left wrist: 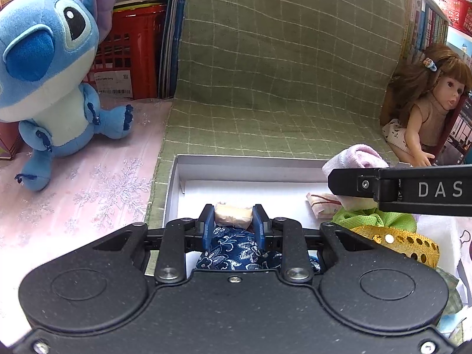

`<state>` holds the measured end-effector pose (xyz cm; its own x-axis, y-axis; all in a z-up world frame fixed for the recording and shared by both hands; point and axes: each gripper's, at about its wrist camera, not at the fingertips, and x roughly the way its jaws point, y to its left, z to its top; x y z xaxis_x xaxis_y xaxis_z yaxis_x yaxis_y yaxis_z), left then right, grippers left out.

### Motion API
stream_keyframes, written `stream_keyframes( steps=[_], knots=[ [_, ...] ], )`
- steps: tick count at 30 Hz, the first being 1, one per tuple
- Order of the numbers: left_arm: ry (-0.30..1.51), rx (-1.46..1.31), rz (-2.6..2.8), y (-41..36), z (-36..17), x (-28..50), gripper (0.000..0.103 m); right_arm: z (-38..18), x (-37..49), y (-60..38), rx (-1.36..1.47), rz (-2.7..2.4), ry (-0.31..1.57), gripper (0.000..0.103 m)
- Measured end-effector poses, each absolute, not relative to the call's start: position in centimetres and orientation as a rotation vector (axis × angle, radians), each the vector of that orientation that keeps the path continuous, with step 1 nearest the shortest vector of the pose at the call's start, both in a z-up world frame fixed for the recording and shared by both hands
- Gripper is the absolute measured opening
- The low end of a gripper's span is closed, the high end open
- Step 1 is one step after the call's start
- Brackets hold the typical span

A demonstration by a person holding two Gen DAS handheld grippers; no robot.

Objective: Organize soft objects
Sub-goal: 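Carry the beige item and pink sock roll with both grippers into the box, then open both grippers to release the beige item and sock roll in the box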

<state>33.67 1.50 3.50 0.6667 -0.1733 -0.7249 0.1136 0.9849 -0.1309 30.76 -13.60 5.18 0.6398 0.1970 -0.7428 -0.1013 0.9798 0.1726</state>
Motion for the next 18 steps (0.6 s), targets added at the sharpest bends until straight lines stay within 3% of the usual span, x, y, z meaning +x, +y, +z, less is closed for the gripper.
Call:
stream_keyframes(
  steps=[18],
  knots=[
    [0.822, -0.082, -0.177, 1.9, 3.0, 33.9, 0.027, 4.1, 32.5, -13.3, 0.175, 0.158, 0.886, 0.059]
  ],
)
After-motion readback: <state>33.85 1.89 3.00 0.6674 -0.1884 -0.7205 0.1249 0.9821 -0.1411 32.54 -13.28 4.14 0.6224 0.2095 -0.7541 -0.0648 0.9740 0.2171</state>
